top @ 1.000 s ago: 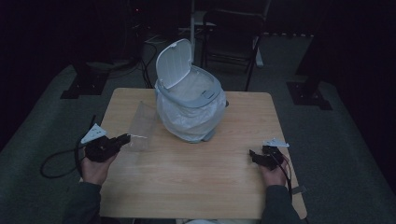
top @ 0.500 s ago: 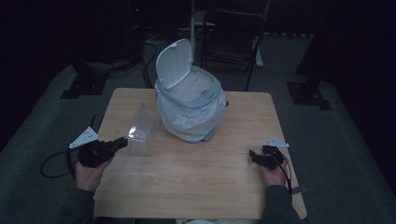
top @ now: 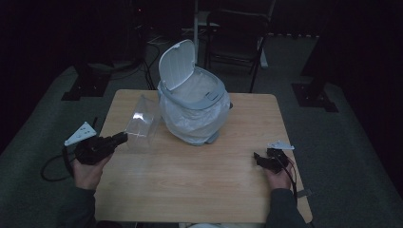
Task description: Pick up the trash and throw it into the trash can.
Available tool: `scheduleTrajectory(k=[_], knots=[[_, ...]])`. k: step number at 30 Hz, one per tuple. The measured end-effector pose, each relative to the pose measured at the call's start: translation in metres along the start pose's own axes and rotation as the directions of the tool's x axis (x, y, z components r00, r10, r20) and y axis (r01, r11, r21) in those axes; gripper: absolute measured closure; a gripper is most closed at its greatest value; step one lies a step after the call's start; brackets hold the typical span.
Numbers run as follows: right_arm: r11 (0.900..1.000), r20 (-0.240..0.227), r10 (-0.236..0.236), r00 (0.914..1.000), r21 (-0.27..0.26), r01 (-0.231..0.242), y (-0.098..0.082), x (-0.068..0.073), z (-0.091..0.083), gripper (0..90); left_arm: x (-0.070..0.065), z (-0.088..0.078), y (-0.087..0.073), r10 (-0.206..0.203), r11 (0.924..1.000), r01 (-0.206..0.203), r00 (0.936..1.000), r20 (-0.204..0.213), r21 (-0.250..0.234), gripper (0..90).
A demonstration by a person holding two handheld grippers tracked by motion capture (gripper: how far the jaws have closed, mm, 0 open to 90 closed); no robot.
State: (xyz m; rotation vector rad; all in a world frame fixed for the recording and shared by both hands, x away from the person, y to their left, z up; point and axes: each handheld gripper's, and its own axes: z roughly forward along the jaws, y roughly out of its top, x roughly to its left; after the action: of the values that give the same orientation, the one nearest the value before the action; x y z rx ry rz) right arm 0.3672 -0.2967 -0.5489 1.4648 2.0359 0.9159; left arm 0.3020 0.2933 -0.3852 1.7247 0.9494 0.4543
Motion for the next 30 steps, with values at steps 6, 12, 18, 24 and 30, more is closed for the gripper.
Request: scheduleTrajectory(k=[6, 12, 18, 24, 30], knots=[[1.0, 0.0, 0.0, 1.0, 0.0, 0.0, 0.0, 0.0, 0.0, 31.5, -0.003, 0.0, 0.014, 0.008, 0.9999, -0.009, 0.9995, -0.032, -0.011, 84.7], [1.0, 0.0, -0.001, 1.0, 0.0, 0.001, 0.0, 0.0, 0.0, 31.4, -0.006, -0.007, 0.026, 0.013, 0.9993, -0.014, 0.999, -0.042, -0.035, 84.8], [1.0, -0.001, -0.002, 1.0, 0.0, 0.002, 0.0, 0.0, 0.0, 31.3, -0.013, -0.016, 0.035, 0.029, 0.9976, -0.03, 0.9995, -0.014, -0.063, 84.7], [1.0, -0.001, -0.002, 1.0, 0.0, 0.002, 0.0, 0.0, 0.0, 31.3, -0.021, -0.023, 0.041, 0.045, 0.9957, -0.044, 0.9989, 0.013, -0.082, 84.7], [1.0, 0.0, -0.003, 1.0, -0.002, 0.003, 0.0, 0.0, 0.0, 31.3, -0.028, -0.029, 0.051, 0.065, 0.9938, -0.063, 0.9977, 0.02, -0.091, 84.8]])
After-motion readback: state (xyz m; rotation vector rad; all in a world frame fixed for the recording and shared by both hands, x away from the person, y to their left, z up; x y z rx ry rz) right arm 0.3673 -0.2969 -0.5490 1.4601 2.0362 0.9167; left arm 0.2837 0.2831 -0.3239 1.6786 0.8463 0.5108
